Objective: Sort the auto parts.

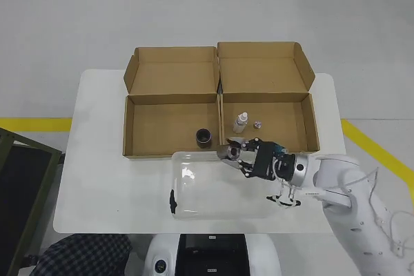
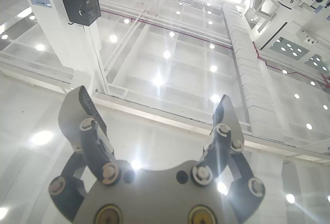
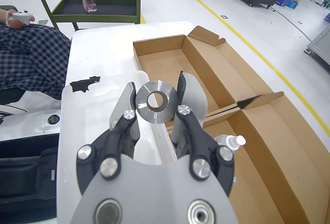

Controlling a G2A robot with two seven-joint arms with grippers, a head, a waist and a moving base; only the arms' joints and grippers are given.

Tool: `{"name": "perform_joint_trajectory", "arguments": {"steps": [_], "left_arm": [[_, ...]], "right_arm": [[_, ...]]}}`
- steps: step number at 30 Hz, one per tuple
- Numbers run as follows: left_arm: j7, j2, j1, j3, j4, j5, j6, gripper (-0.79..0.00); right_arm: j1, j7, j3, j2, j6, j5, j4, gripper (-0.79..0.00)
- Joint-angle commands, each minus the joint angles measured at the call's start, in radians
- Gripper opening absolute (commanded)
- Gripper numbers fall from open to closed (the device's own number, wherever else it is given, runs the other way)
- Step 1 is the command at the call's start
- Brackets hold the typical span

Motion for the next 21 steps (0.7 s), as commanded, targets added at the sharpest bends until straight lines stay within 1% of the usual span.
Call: {"name": "perform_joint_trajectory", "arguments": {"steps": [1, 21], "left_arm": [[0.0, 0.0, 0.0, 0.0, 0.0, 0.0, 0.0, 0.0], [0.0, 0.0, 0.0, 0.0, 0.0, 0.0, 0.0, 0.0]], "right_arm": [[-0.002, -0.008, 0.01, 0.002, -0.007, 0.016, 0.007, -0.785], [-0.005, -0.054, 0.043, 0.016, -0.032, 0.087, 0.047, -0.785]]}}
